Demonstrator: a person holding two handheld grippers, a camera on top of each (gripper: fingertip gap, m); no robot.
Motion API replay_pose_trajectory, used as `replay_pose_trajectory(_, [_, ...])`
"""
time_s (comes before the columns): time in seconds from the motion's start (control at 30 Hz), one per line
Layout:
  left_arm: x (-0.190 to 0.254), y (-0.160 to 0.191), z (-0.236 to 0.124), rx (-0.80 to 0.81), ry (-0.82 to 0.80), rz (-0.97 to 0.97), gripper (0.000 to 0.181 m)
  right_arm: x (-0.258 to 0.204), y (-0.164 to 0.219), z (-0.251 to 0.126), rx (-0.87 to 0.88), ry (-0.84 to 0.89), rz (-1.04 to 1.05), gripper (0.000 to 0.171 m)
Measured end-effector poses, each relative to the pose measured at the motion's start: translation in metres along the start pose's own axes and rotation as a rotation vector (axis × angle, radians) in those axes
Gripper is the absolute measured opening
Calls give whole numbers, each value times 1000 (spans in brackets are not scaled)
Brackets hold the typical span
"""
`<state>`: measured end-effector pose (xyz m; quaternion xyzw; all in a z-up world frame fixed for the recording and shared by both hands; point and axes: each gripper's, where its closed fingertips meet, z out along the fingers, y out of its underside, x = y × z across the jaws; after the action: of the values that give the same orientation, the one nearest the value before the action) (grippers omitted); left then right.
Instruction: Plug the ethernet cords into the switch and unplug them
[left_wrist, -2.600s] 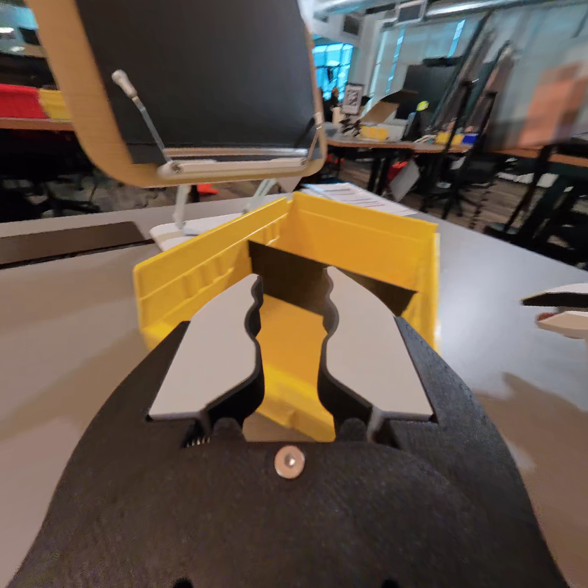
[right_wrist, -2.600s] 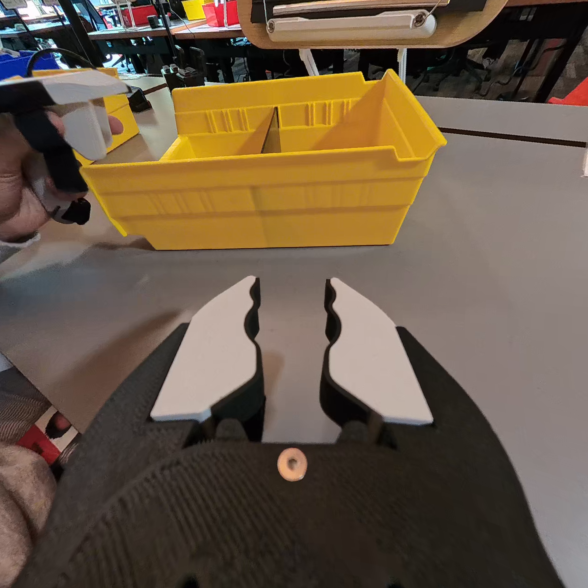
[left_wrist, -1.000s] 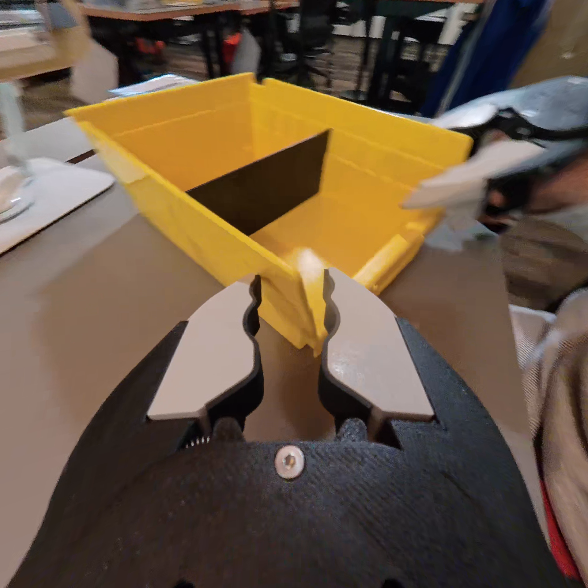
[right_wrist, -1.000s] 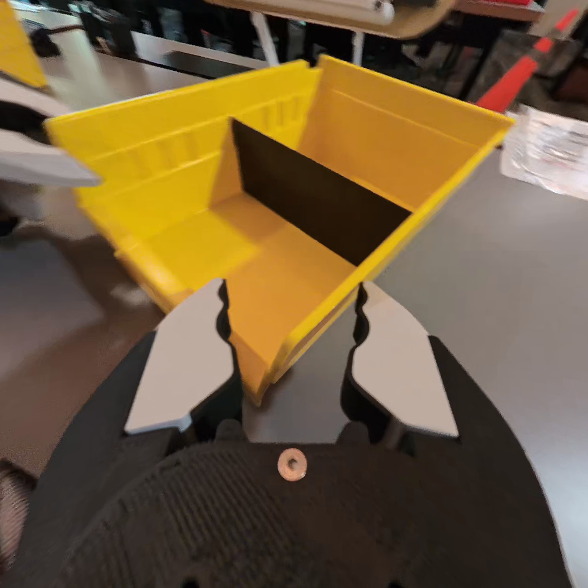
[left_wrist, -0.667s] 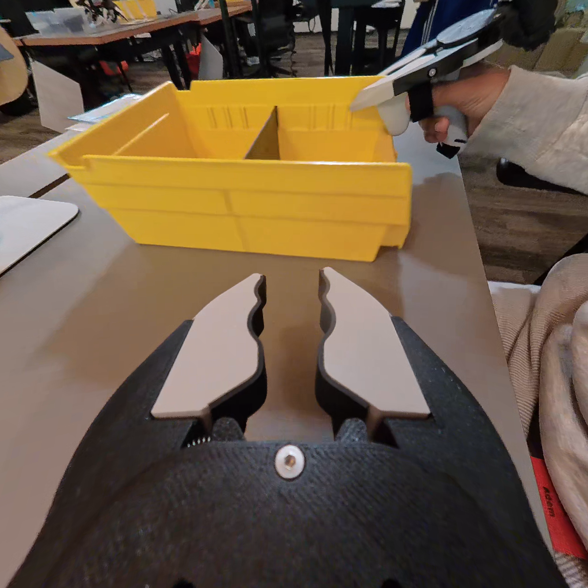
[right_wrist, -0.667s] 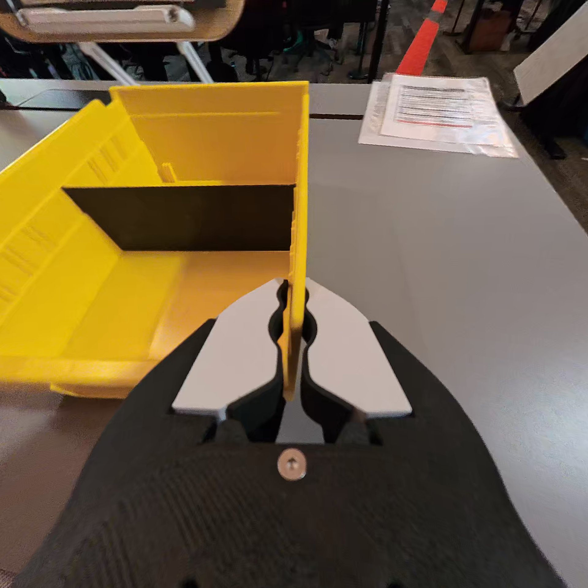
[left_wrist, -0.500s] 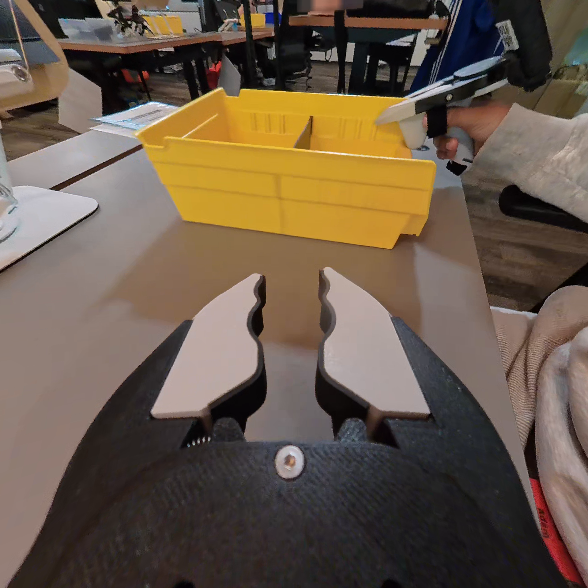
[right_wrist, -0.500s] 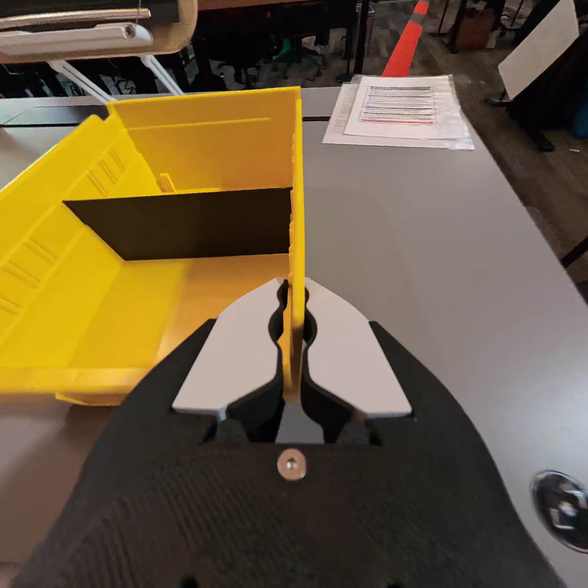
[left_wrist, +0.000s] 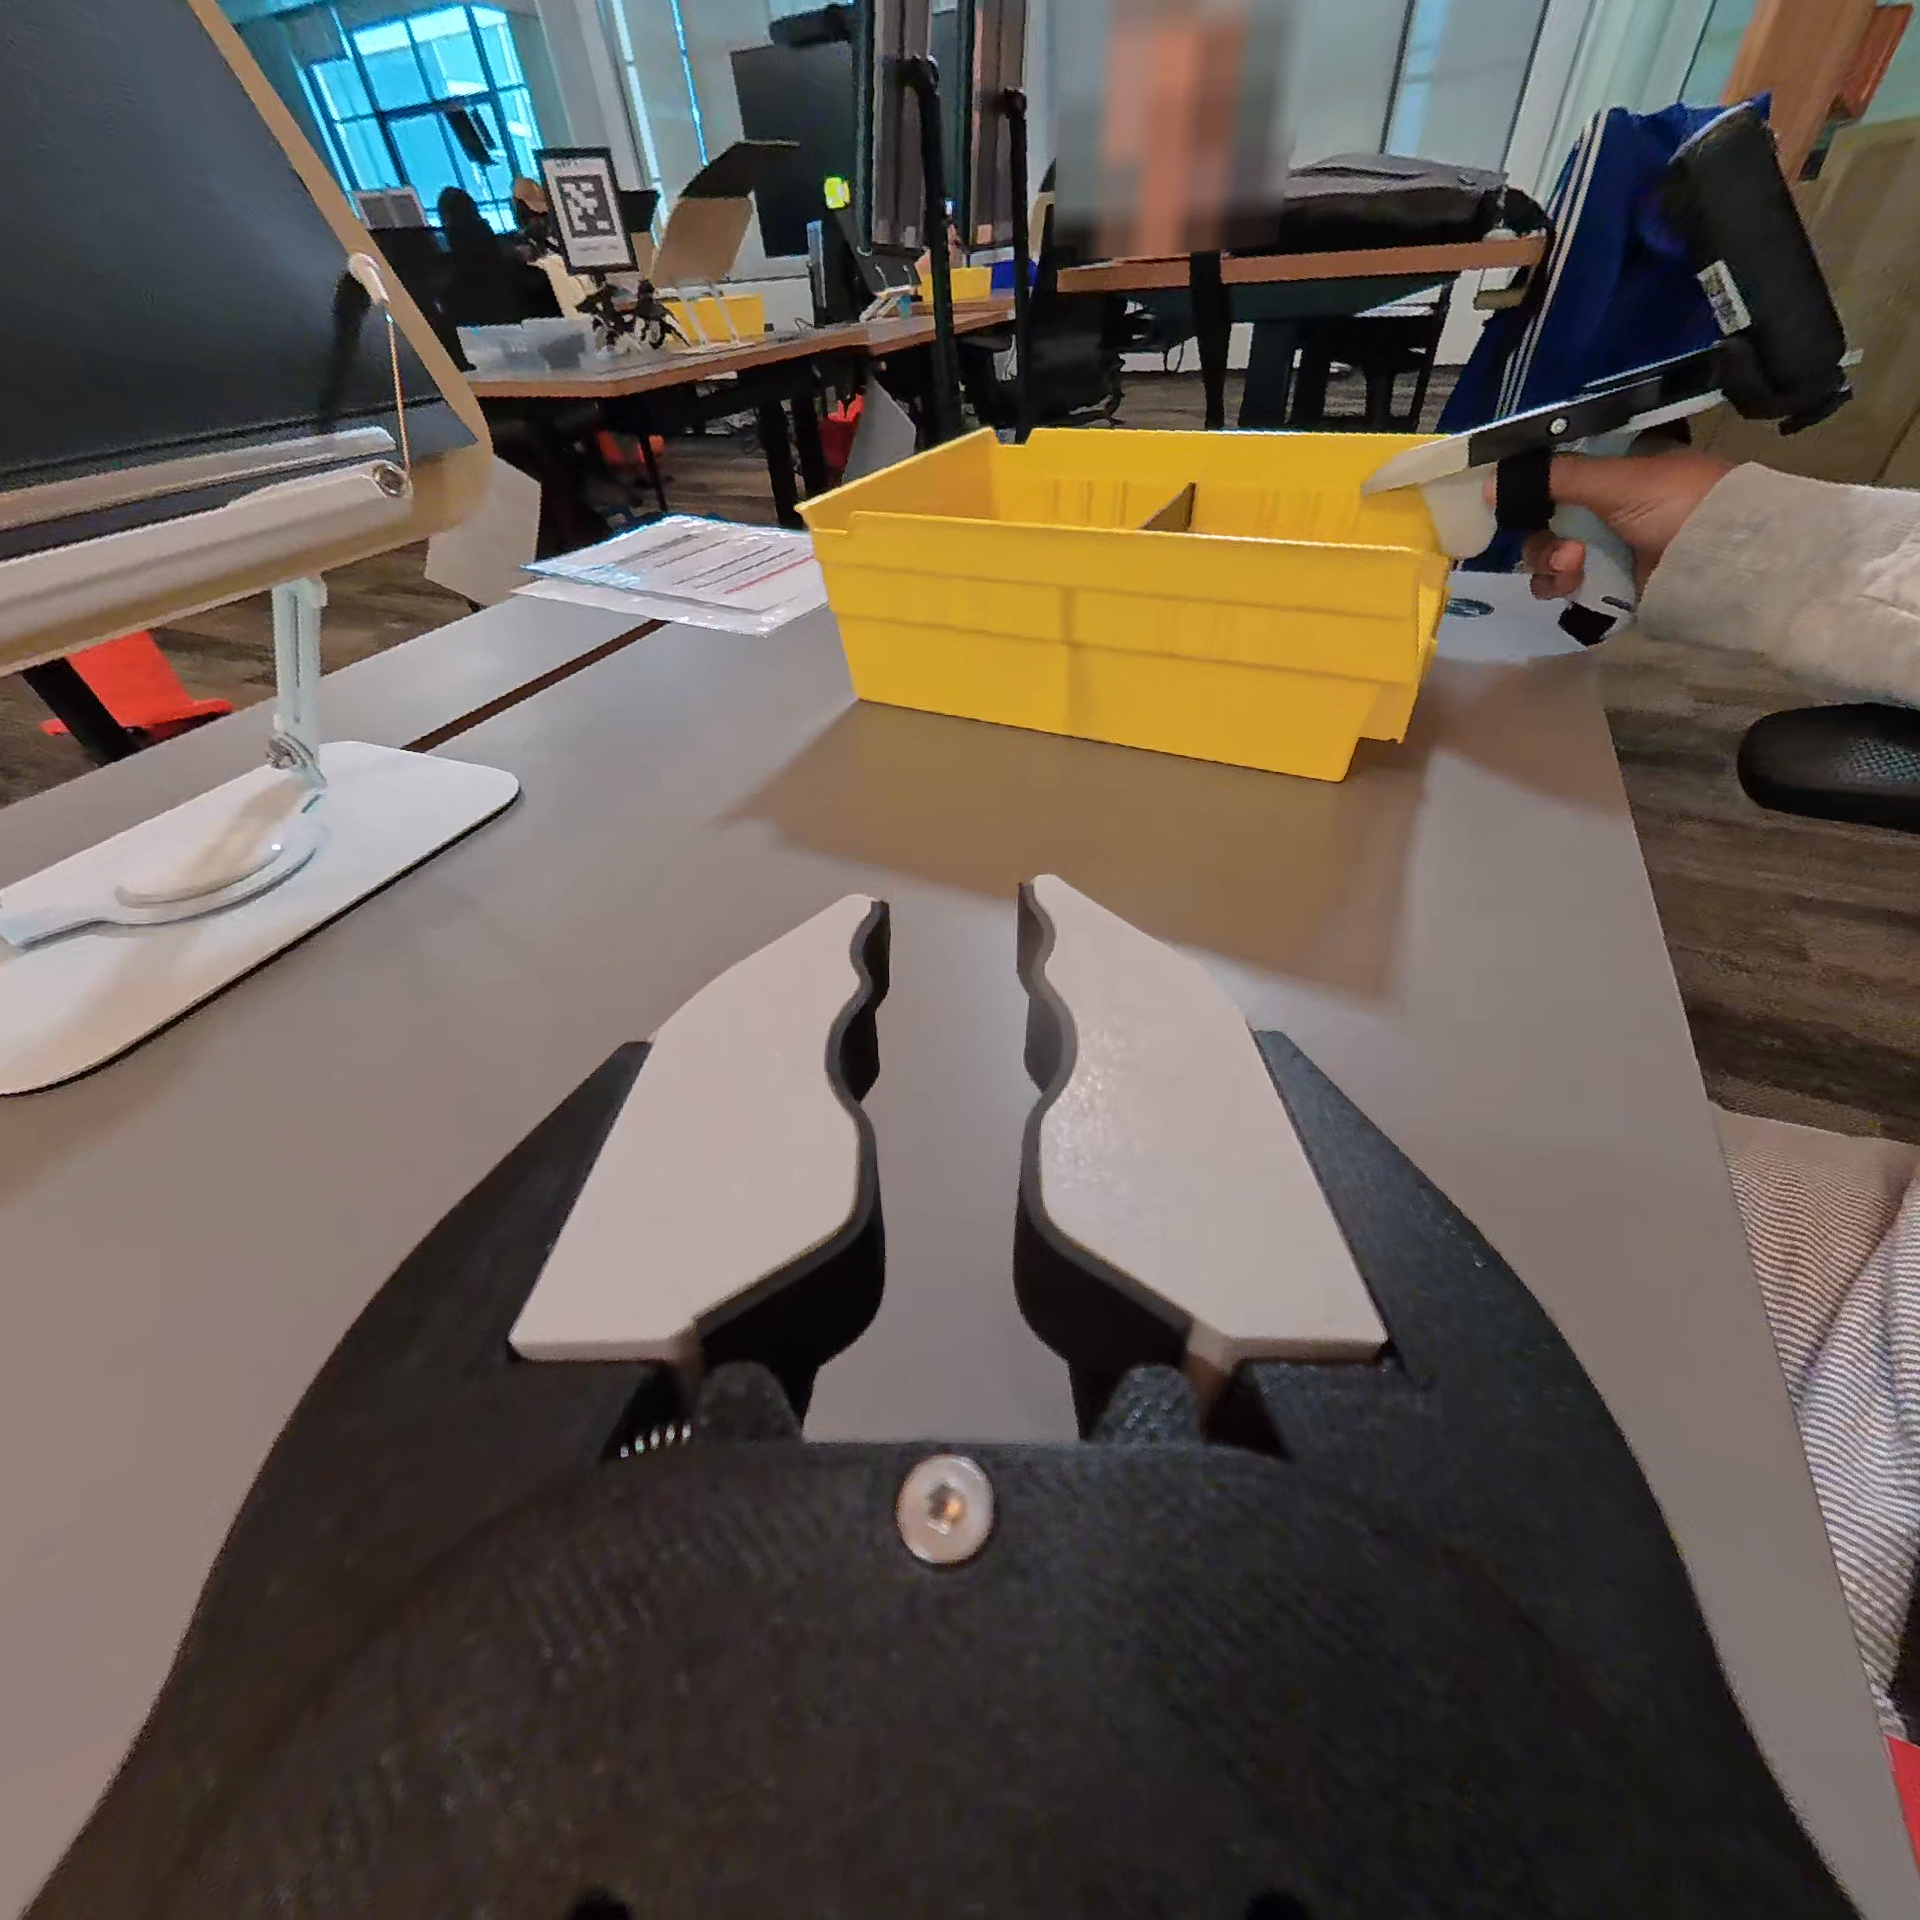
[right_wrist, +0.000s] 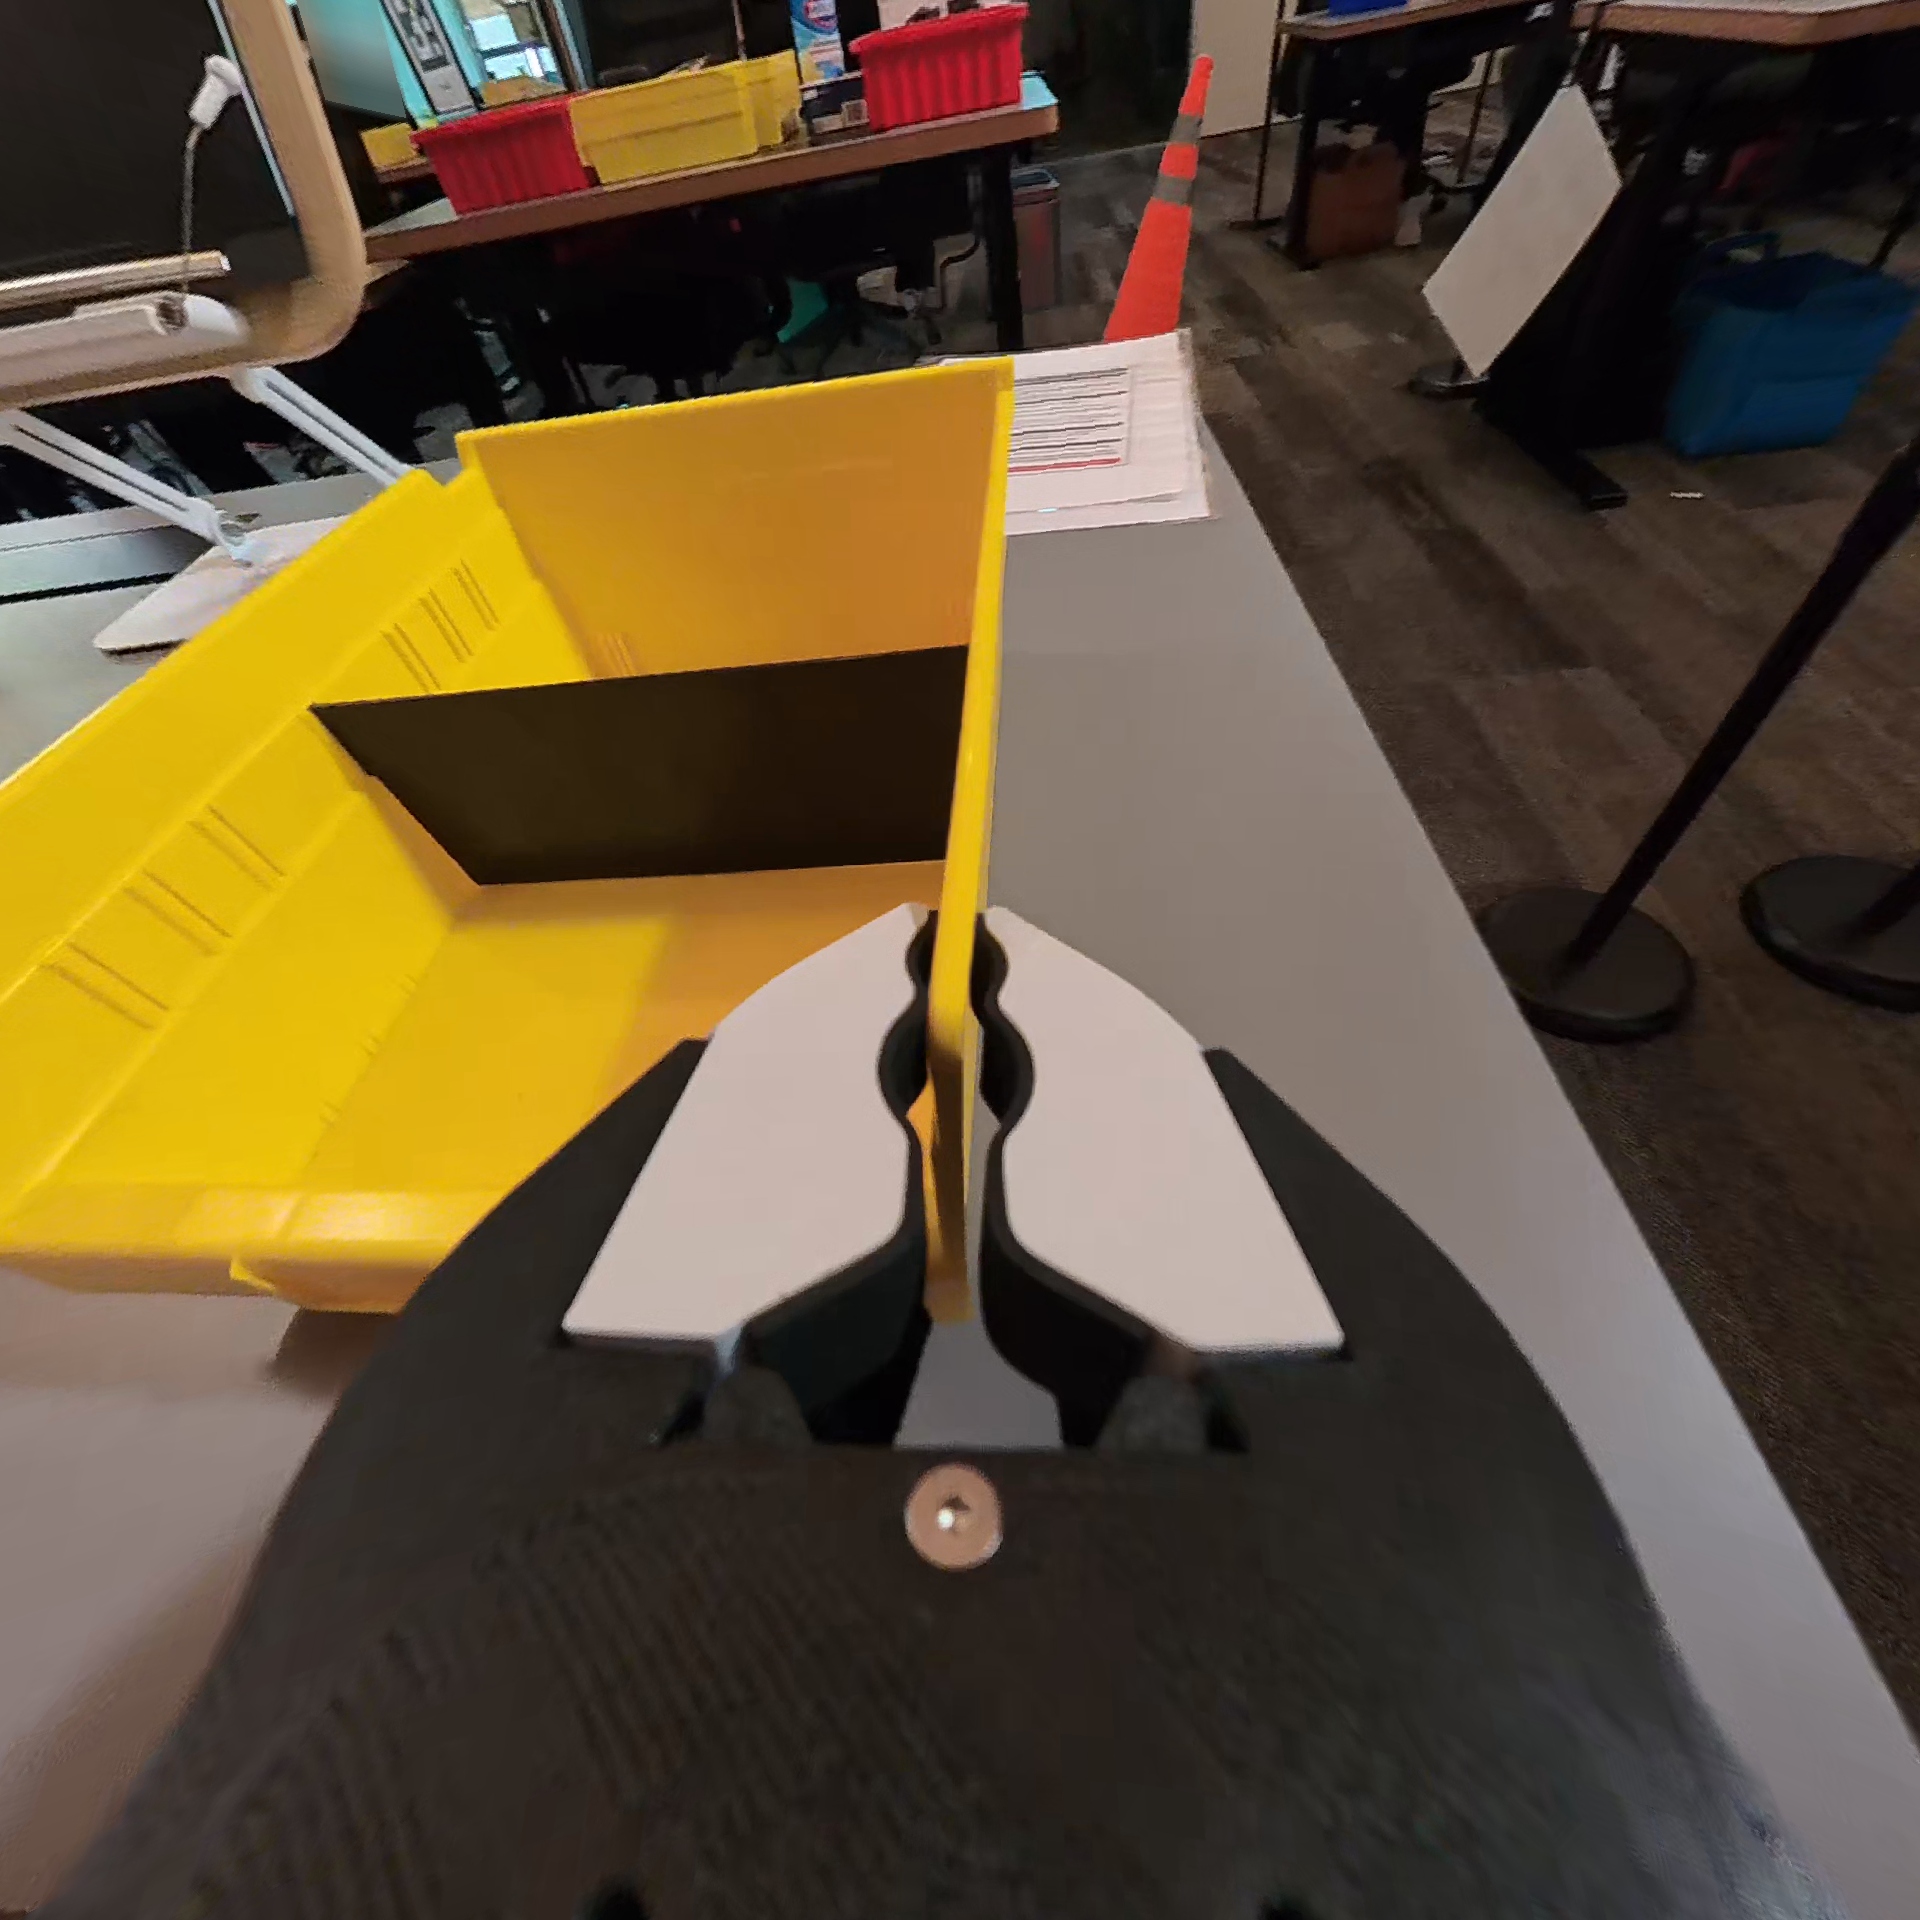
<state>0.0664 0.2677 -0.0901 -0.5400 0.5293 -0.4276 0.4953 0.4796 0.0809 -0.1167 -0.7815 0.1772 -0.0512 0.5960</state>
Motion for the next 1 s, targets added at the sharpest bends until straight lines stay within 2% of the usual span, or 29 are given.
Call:
replay_pose_trajectory(0.03, [0, 1, 0, -3, -1, -1, 24, 2, 0, 0, 3, 5, 5, 5])
replay_pose_trajectory(0.27, [1, 4, 2, -24, 7, 3, 24, 10, -6, 0, 61, 81, 6, 4])
replay_pose_trajectory(0.4, [1, 6, 3, -33, 6, 10, 24, 26, -19, -11, 104, 278, -117, 35])
replay_pose_trajectory(0.5, [-1, 5, 2, -29, -9, 13, 24, -8, -56, -32, 269, 283, -158, 34])
replay_pose_trajectory(0.63, [-9, 10, 3, -49, -49, 2, 21, -119, -97, -49, 507, 26, -156, 19])
replay_pose_trajectory(0.7, [-15, 15, 4, -77, -87, 9, 19, -184, -96, -44, 525, -165, -138, 17])
replay_pose_trajectory(0.8, [-25, 18, 1, -96, -143, 24, 16, -269, -59, -27, 399, -441, -71, 16])
replay_pose_trajectory(0.87, [-32, 18, -2, -93, -178, 22, 15, -309, -30, -18, 289, -578, -22, 15])
replay_pose_trajectory(0.93, [-38, 18, -5, -91, -209, 8, 12, -336, -12, -17, 202, -696, -51, 15])
replay_pose_trajectory(1.0, [-43, 20, -9, -93, -234, -8, 10, -342, 0, -14, 175, -708, -171, 15])
